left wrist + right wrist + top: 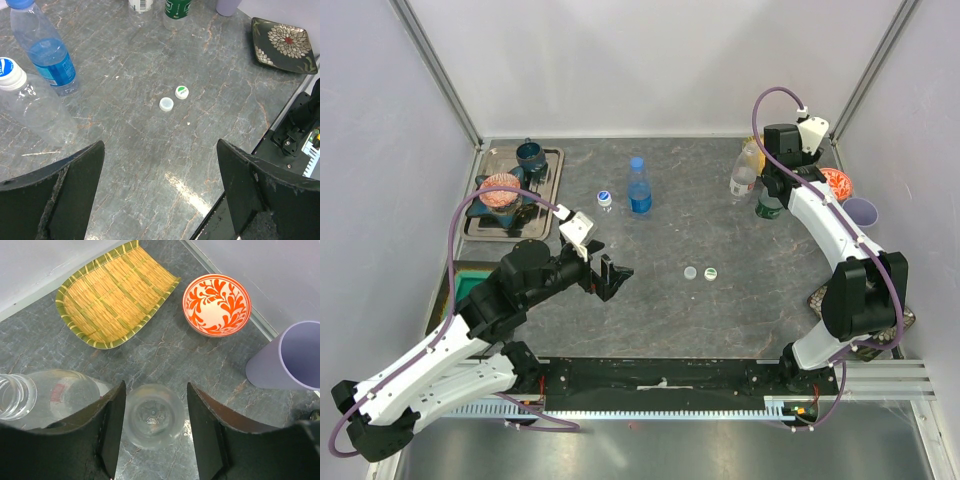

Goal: Unscrew the bottle caps

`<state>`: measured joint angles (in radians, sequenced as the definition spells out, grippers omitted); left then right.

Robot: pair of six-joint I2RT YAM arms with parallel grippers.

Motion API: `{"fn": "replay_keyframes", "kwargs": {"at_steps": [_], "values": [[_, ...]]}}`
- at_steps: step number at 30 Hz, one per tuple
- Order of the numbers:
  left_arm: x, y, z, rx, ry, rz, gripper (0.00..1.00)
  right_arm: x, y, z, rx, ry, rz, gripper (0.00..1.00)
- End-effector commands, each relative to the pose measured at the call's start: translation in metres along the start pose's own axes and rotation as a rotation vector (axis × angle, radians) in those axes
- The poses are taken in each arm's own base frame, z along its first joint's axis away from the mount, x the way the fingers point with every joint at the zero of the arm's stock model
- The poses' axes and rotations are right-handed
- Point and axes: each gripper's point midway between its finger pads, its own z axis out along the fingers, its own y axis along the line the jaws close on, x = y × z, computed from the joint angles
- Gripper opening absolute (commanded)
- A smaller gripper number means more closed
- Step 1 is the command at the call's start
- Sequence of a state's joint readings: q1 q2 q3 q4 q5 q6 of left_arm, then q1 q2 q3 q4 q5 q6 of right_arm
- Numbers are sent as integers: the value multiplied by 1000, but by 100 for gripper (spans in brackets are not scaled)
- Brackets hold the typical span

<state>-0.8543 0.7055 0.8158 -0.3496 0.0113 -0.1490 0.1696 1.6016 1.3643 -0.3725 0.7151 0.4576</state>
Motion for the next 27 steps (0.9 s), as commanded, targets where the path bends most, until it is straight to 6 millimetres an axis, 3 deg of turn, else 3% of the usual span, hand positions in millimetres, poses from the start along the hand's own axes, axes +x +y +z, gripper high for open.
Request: {"fn": "replay_keyframes", "kwargs": {"at_steps": [1, 7, 15, 18, 27], "values": [[-16, -5, -1, 31, -47, 32, 100, -17, 4, -2, -10, -30, 38, 58], [-14, -6, 0, 33, -39, 32, 99, -14, 5, -2, -16, -26, 33, 51], [-14, -5, 0, 31, -41, 32, 99, -14, 6, -1, -17, -25, 33, 51], [-13, -5, 0, 33, -39, 32, 99, -14, 6, -1, -21, -25, 34, 54], [-14, -5, 1, 30, -39, 33, 99, -30, 11, -11, -57, -38, 70, 73]]}}
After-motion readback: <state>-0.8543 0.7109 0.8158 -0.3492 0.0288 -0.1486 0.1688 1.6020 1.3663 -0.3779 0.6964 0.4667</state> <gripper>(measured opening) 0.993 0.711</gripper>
